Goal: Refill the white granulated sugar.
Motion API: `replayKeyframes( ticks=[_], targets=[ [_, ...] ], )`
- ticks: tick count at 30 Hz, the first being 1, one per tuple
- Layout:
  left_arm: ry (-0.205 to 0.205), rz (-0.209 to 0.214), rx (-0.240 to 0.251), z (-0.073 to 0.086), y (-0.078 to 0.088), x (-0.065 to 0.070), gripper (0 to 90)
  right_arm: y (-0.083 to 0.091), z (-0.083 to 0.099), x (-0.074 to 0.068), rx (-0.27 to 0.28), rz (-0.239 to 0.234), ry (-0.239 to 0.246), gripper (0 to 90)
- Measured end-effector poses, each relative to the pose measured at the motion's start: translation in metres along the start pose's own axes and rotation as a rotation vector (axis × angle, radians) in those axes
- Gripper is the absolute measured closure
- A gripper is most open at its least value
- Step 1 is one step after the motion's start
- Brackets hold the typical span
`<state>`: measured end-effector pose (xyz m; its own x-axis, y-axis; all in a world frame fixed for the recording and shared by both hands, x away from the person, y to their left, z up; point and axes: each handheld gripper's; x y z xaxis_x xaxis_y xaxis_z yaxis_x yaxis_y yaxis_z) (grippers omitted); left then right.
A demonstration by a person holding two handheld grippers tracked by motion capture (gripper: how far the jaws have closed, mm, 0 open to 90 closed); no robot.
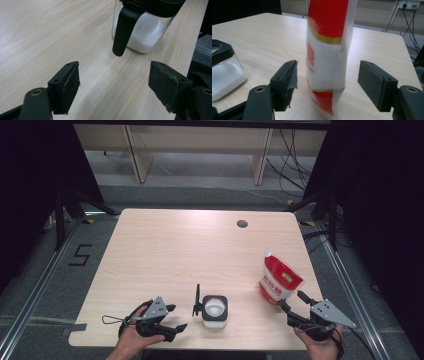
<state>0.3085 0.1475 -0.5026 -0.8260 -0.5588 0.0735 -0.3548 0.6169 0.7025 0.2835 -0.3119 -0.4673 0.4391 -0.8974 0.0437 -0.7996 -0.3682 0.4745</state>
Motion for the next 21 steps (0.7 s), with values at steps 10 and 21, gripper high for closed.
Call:
replayKeyframes(
  ticks=[10,21],
  targets=[
    [0.000,-0.013,-0.006,0.001,0.002,-0.001,24.2,0.009,0.006,-0.010,-0.037,-0.010,-0.005,32.4],
    [0.042,-0.002,0.004,-0.001,-0.001,0.002,24.2,0.015,0.010,-0.025,-0.090,-0.059,0.010,30.8]
  ],
)
Point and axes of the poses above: each handheld gripper's, and its own axes: y roughly backward along the jaws, z roughly out of its underside, x roughly to its right, and after that the axes turned 10 degrees about -x, right-handed
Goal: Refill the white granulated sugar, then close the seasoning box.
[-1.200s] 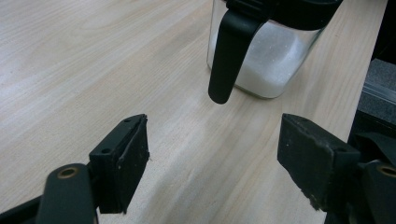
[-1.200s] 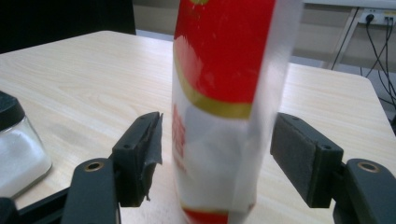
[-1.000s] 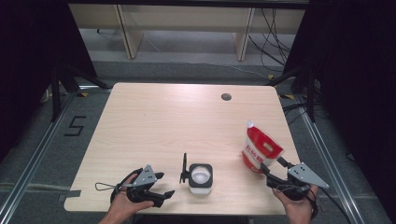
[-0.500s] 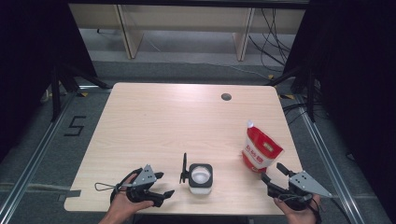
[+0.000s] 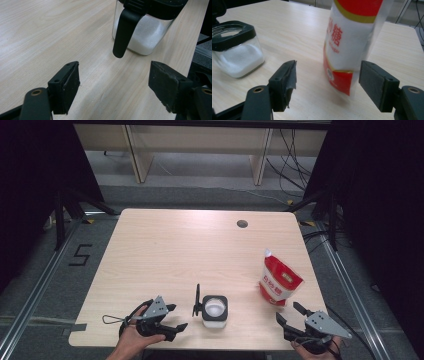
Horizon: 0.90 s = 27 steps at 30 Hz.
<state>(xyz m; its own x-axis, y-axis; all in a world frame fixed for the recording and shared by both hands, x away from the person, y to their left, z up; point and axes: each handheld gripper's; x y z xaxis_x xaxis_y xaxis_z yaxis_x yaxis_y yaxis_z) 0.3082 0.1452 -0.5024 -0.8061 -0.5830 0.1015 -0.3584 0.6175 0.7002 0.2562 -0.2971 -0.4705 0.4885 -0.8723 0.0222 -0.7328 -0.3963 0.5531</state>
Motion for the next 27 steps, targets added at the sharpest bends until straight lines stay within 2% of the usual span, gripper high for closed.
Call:
replayKeyframes(
  ticks=[1,3,4,5,6,7,8,9,10,11,14,15,16,17,18,19,20,21,22,23,27],
  targets=[
    [-0.001,-0.001,-0.001,0.000,0.000,0.000,24.2,0.001,0.001,-0.002,-0.010,-0.011,-0.007,30.8],
    [-0.028,0.003,0.000,-0.001,0.001,-0.002,24.2,0.001,0.002,-0.003,-0.010,-0.009,0.000,30.6],
    [-0.025,0.000,-0.002,-0.001,0.001,-0.002,24.2,0.003,0.003,-0.007,-0.016,-0.014,-0.026,30.6],
    [-0.026,0.004,-0.002,-0.001,0.001,-0.002,24.2,0.002,0.003,-0.006,-0.012,-0.027,-0.002,30.6],
    [-0.026,0.006,0.000,-0.001,0.001,-0.002,24.2,0.003,0.003,-0.008,-0.019,-0.026,-0.017,30.5],
    [0.004,0.009,0.002,-0.001,0.001,0.000,24.2,0.005,0.004,-0.010,-0.026,-0.018,-0.023,30.5],
    [0.008,0.009,0.012,-0.001,0.000,0.001,24.2,0.004,0.003,-0.009,-0.010,-0.008,0.014,30.3],
    [0.002,0.005,0.014,-0.001,0.000,0.000,24.2,0.005,0.004,-0.009,-0.014,-0.010,0.024,30.3],
    [0.002,0.007,0.013,-0.002,0.000,0.000,24.2,0.005,0.004,-0.012,-0.022,-0.034,0.004,30.3],
    [-0.001,0.009,0.004,-0.002,0.001,0.000,24.2,0.005,0.005,-0.011,-0.027,-0.029,0.021,30.3],
    [-0.006,0.007,0.019,-0.004,0.002,0.000,24.2,0.007,0.006,-0.014,-0.030,-0.033,0.014,30.1],
    [-0.011,0.018,0.023,-0.005,0.002,-0.001,24.2,0.008,0.006,-0.014,-0.033,-0.030,0.009,30.1],
    [-0.011,0.012,0.021,-0.006,0.002,-0.001,24.2,0.009,0.007,-0.018,-0.043,-0.033,-0.024,30.0],
    [-0.005,0.014,0.015,-0.007,0.004,-0.001,24.2,0.008,0.007,-0.016,-0.030,-0.035,0.014,30.0],
    [-0.005,0.010,0.029,-0.007,0.003,-0.001,24.2,0.008,0.008,-0.016,-0.030,-0.022,0.026,30.0],
    [-0.006,0.016,0.039,-0.007,0.003,-0.001,24.3,0.008,0.009,-0.016,-0.037,-0.044,0.026,30.0],
    [-0.027,0.014,0.038,-0.008,0.004,-0.002,24.5,0.008,0.009,-0.018,-0.041,-0.051,0.019,30.0],
    [-0.010,0.008,0.026,-0.008,0.006,-0.001,24.9,0.008,0.009,-0.018,-0.034,-0.042,0.031,30.0],
    [-0.002,0.010,0.047,-0.008,0.006,0.000,26.2,0.008,0.009,-0.018,-0.038,-0.031,0.035,30.0],
    [-0.012,0.010,0.054,-0.009,0.008,0.000,28.8,0.008,0.009,-0.020,-0.041,-0.039,0.016,30.0],
    [-0.058,0.004,0.080,-0.011,0.012,0.003,42.1,0.007,0.010,-0.022,-0.051,-0.062,0.017,30.0]
  ],
)
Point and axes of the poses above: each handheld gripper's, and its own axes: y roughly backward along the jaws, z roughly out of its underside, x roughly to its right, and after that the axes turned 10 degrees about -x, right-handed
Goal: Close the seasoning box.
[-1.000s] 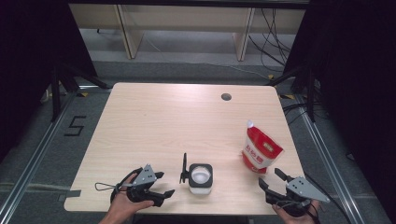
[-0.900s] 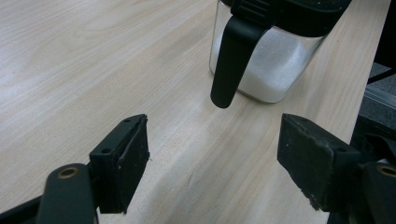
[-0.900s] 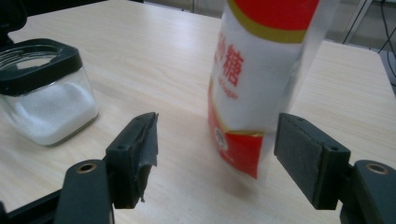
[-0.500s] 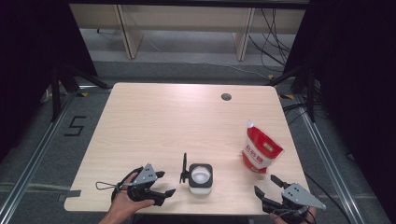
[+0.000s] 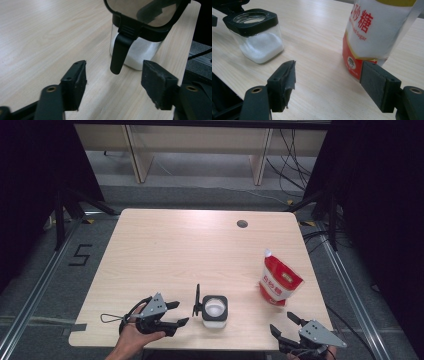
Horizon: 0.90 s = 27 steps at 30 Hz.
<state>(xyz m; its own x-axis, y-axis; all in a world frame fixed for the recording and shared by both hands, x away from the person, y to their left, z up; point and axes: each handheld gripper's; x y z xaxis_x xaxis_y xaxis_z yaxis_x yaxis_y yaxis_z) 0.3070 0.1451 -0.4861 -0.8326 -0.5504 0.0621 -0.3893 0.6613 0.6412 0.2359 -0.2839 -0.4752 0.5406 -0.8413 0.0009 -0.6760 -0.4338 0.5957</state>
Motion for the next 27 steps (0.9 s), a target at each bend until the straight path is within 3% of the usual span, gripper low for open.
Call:
replayKeyframes(
  ticks=[1,3,4,6,8,9,10,12,13,16,19,20,21,23,25,27],
  targets=[
    [-0.003,-0.002,0.009,0.000,0.002,0.001,45.3,0.000,0.000,0.000,-0.001,-0.001,0.005,30.0],
    [-0.047,-0.013,0.023,-0.001,0.006,0.001,54.9,-0.001,-0.001,-0.001,0.002,0.007,0.017,30.0],
    [-0.043,-0.016,0.034,-0.001,0.008,0.001,59.3,-0.001,-0.001,-0.003,0.001,0.001,-0.001,30.0],
    [-0.038,-0.019,0.046,-0.003,0.012,0.001,68.3,-0.002,-0.002,-0.004,-0.003,-0.009,0.009,30.0],
    [-0.069,-0.030,0.054,-0.006,0.016,-0.001,74.7,-0.004,-0.002,-0.005,-0.005,-0.003,0.014,30.0],
    [-0.054,-0.036,0.060,-0.007,0.017,0.000,78.5,-0.004,-0.002,-0.005,-0.002,-0.004,0.011,30.0],
    [-0.073,-0.036,0.062,-0.010,0.019,-0.002,81.4,-0.004,-0.003,-0.005,-0.006,-0.010,0.002,30.0],
    [-0.067,-0.026,0.078,-0.014,0.021,-0.003,86.6,-0.004,-0.002,-0.005,-0.007,-0.007,0.002,30.0],
    [-0.052,-0.026,0.082,-0.016,0.022,-0.002,88.3,-0.004,-0.002,-0.005,-0.003,-0.007,0.004,30.0],
    [-0.077,-0.018,0.088,-0.022,0.023,0.000,89.0,-0.004,-0.002,-0.004,-0.002,0.000,0.018,30.0],
    [-0.075,0.001,0.103,-0.027,0.022,0.002,89.1,-0.004,-0.001,-0.004,-0.007,-0.010,0.008,30.0],
    [-0.088,-0.003,0.087,-0.029,0.023,0.002,89.0,-0.004,-0.001,-0.004,-0.004,-0.006,0.015,30.0],
    [-0.083,-0.002,0.093,-0.030,0.022,0.003,89.0,-0.003,-0.001,-0.005,-0.009,-0.016,0.004,30.0],
    [-0.090,-0.003,0.096,-0.034,0.022,0.003,89.0,-0.001,-0.001,-0.006,-0.008,0.008,0.000,30.0],
    [-0.090,-0.001,0.101,-0.037,0.022,0.004,89.0,0.000,0.000,-0.009,-0.024,0.002,-0.034,30.0],
    [-0.098,0.005,0.109,-0.041,0.022,0.006,89.0,0.000,0.000,-0.009,-0.026,0.004,-0.024,30.0]
  ],
)
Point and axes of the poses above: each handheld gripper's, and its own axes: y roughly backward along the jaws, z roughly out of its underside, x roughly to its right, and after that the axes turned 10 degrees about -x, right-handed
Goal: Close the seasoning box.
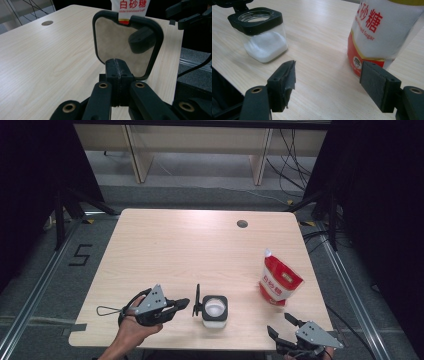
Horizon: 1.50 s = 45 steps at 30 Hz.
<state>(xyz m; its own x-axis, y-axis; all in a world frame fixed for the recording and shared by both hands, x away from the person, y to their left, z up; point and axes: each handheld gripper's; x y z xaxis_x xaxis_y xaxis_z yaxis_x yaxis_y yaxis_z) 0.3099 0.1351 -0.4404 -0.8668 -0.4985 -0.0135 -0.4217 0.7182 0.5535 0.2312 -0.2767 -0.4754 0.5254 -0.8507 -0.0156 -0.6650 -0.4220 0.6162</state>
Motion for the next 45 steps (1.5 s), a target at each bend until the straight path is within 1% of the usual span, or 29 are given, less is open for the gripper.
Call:
replayKeyframes(
  ticks=[3,5,7,9,10,11,14,15,16,17,18,21,22,24,27,28,29,30,31,32,33,34,36,37,38,40,43,44,45],
  targets=[
    [-0.011,0.000,-0.002,-0.006,-0.001,0.002,89.0,0.000,0.000,0.000,0.003,-0.002,-0.001,30.0],
    [-0.020,0.013,0.007,-0.009,-0.004,0.003,89.0,0.000,0.000,0.000,0.003,-0.003,0.000,30.0],
    [-0.019,0.012,-0.001,-0.011,-0.005,0.005,89.0,-0.001,0.000,0.000,0.002,-0.004,0.001,30.0],
    [-0.031,0.011,-0.003,-0.014,-0.007,0.006,89.0,0.000,0.000,0.000,0.001,-0.003,0.002,30.0],
    [-0.020,0.011,0.004,-0.015,-0.007,0.007,89.0,0.000,0.000,0.000,0.002,-0.003,0.000,30.0],
    [-0.026,0.012,0.002,-0.016,-0.007,0.007,89.0,-0.001,-0.001,0.002,0.012,-0.001,0.025,30.0],
    [-0.034,0.024,0.012,-0.021,-0.009,0.009,88.9,-0.002,0.000,0.002,0.013,-0.005,0.021,30.0],
    [-0.045,0.030,0.007,-0.023,-0.010,0.010,88.9,-0.003,-0.001,0.004,0.026,0.012,0.057,30.0],
    [-0.090,0.032,0.028,-0.026,-0.014,0.008,88.9,-0.003,-0.001,0.004,0.019,-0.002,0.046,30.0],
    [-0.100,0.027,0.012,-0.027,-0.015,0.010,88.9,-0.003,-0.001,0.003,0.018,-0.010,0.037,30.0],
    [-0.100,0.037,0.006,-0.028,-0.017,0.012,88.9,-0.002,-0.001,0.004,0.022,0.000,0.046,29.9],
    [-0.079,0.050,-0.010,-0.028,-0.024,0.017,88.8,-0.002,-0.001,0.004,0.021,-0.005,0.044,29.9],
    [-0.079,0.059,-0.011,-0.029,-0.026,0.018,88.8,-0.003,-0.001,0.004,0.022,-0.017,0.032,29.9],
    [-0.083,0.058,-0.025,-0.029,-0.029,0.020,88.7,-0.002,-0.001,0.004,0.016,-0.009,0.040,29.9],
    [-0.095,0.072,-0.030,-0.029,-0.034,0.024,88.4,-0.003,-0.001,0.003,0.017,-0.013,0.037,29.8],
    [-0.086,0.074,-0.039,-0.029,-0.035,0.025,88.3,-0.003,0.000,0.003,0.020,-0.010,0.042,29.8],
    [-0.087,0.079,-0.050,-0.029,-0.037,0.026,88.2,-0.003,-0.001,0.003,0.018,-0.013,0.039,29.7],
    [-0.094,0.085,-0.050,-0.029,-0.039,0.026,88.1,-0.003,-0.001,0.004,0.023,-0.003,0.051,29.7],
    [-0.093,0.090,-0.055,-0.029,-0.041,0.027,88.0,-0.003,-0.001,0.003,0.019,-0.006,0.045,29.6],
    [-0.079,0.092,-0.059,-0.028,-0.042,0.029,88.0,-0.002,-0.001,0.003,0.015,-0.004,0.044,29.6],
    [-0.098,0.094,-0.067,-0.027,-0.044,0.029,88.0,-0.002,-0.001,0.003,0.020,0.004,0.048,29.6],
    [-0.083,0.100,-0.068,-0.026,-0.046,0.031,87.9,-0.003,-0.001,0.004,0.025,0.000,0.051,29.6],
    [-0.091,0.108,-0.079,-0.025,-0.049,0.033,87.7,-0.003,-0.001,0.004,0.024,0.002,0.058,29.6],
    [-0.106,0.112,-0.086,-0.025,-0.051,0.033,87.5,-0.003,-0.001,0.003,0.017,-0.010,0.043,29.6],
    [-0.094,0.113,-0.092,-0.024,-0.052,0.035,87.5,-0.003,-0.001,0.003,0.018,-0.009,0.046,29.5],
    [-0.085,0.121,-0.089,-0.023,-0.054,0.036,87.6,-0.002,-0.001,0.004,0.020,0.001,0.055,29.5],
    [-0.091,0.119,-0.092,-0.025,-0.054,0.036,87.0,-0.002,-0.001,0.003,0.016,-0.002,0.050,29.4],
    [-0.088,0.128,-0.089,-0.025,-0.054,0.035,86.5,-0.002,-0.001,0.003,0.017,-0.001,0.051,29.4],
    [-0.084,0.120,-0.088,-0.025,-0.053,0.035,86.0,-0.002,-0.001,0.003,0.018,0.000,0.051,29.5]
  ],
)
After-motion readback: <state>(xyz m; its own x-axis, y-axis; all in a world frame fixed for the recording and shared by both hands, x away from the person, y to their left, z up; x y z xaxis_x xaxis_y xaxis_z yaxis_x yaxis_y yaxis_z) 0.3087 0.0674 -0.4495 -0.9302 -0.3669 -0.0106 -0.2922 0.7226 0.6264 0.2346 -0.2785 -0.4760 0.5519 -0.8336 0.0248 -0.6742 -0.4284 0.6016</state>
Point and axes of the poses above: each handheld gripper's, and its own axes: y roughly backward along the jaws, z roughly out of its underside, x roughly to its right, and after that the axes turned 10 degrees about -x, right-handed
